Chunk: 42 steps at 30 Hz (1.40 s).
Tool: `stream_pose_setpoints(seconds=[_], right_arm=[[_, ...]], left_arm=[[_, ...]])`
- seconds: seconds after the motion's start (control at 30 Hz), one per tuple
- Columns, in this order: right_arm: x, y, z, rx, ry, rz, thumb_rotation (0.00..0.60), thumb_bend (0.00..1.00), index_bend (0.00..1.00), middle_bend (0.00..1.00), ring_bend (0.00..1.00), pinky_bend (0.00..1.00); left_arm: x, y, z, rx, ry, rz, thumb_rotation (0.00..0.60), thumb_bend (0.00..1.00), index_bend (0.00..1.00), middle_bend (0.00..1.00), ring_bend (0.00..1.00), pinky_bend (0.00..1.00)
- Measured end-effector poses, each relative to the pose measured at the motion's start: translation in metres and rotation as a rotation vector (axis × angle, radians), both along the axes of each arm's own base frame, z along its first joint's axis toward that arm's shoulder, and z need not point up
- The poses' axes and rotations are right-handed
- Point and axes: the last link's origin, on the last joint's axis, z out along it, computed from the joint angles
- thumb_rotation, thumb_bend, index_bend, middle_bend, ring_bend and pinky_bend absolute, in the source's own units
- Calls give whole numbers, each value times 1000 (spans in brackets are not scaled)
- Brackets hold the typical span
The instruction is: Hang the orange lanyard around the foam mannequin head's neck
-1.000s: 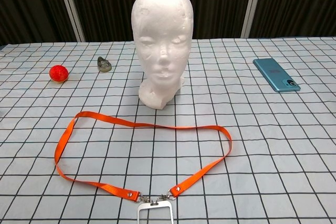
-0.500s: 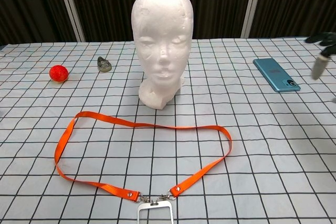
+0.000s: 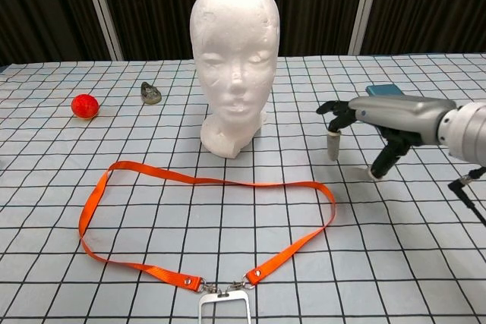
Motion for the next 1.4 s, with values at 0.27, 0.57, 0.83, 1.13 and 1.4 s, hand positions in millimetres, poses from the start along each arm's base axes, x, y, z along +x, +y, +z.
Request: stream_pose_setpoints(seconds=[0.27,0.57,0.83,1.13,1.4], right_arm=[[7,-2,-26,-5,66,33,600,285,487,0,0,0],[22,-5,-47,-12,89,36,600,284,498,0,0,0],[23,-10,-57,-26,124,41,600,286,526,0,0,0],[20,-9,-62,-23,144,42,600,337,563,0,0,0],[16,-8,-61,-21,137,45,600,479,668,41,0,0]], left_arm=[[-3,2,-1,-8,-6,11,600,0,0,0,0,0],[-5,4,-3,-23,-8,19,600,0,0,0,0,0],[-7,6,-4,-25,-9,29,600,0,0,0,0,0],[-9,7,-6,-31,-5,36,600,0,0,0,0,0],[-9,10,-10,-42,-1,39,600,0,0,0,0,0]])
